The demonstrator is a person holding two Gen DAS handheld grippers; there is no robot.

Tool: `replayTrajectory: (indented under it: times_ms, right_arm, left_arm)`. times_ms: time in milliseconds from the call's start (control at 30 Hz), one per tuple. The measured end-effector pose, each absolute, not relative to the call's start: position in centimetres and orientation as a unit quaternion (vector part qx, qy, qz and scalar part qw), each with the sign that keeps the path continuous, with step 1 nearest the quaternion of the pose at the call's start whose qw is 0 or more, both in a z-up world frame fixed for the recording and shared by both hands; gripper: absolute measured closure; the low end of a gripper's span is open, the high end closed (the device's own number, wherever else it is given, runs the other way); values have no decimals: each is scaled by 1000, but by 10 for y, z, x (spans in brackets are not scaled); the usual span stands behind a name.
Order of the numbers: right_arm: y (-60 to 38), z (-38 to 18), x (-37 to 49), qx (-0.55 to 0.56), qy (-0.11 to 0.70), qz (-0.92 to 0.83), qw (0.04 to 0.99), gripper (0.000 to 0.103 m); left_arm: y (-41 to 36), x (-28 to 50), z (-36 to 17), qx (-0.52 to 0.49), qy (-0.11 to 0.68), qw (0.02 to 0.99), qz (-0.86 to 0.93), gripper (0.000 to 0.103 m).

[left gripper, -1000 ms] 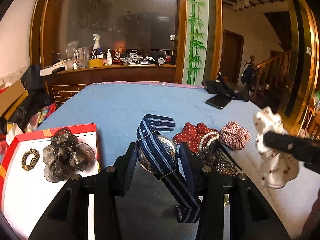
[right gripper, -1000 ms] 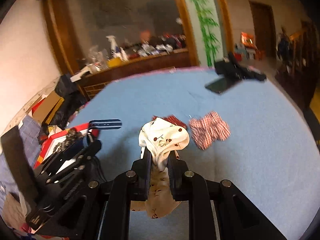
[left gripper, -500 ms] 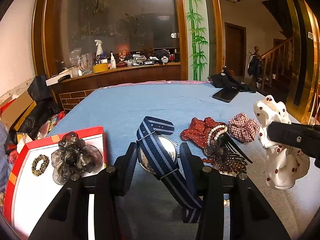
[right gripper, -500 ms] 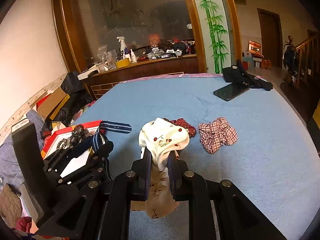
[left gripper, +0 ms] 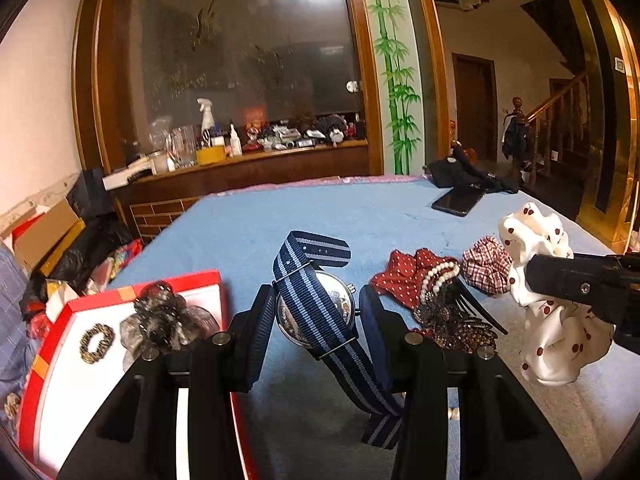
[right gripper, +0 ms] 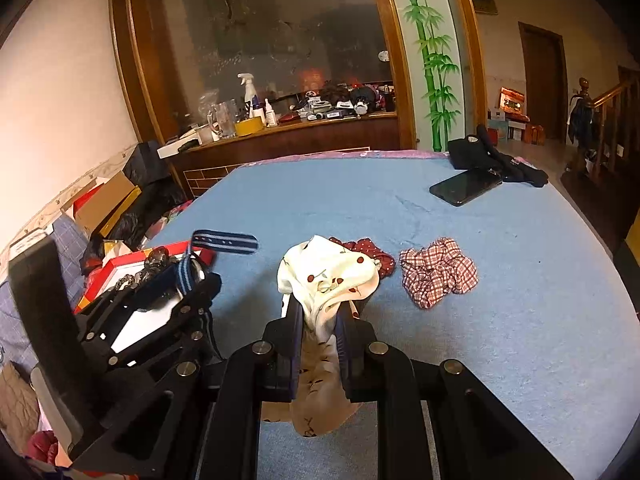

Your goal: Organize jewelry

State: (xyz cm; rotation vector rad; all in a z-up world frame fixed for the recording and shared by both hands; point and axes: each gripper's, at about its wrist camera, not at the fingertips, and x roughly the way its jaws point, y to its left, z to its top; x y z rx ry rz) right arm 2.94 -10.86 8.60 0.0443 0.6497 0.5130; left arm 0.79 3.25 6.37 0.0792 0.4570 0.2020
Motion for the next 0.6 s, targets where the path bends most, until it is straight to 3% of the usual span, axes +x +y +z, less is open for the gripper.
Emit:
replayTrajectory:
  times_ms: [600]
  right_arm:
    - [-115, 93, 18, 32, 287, 244, 926, 87]
  left_arm:
    - [10, -46, 96, 114, 148, 973, 139, 64]
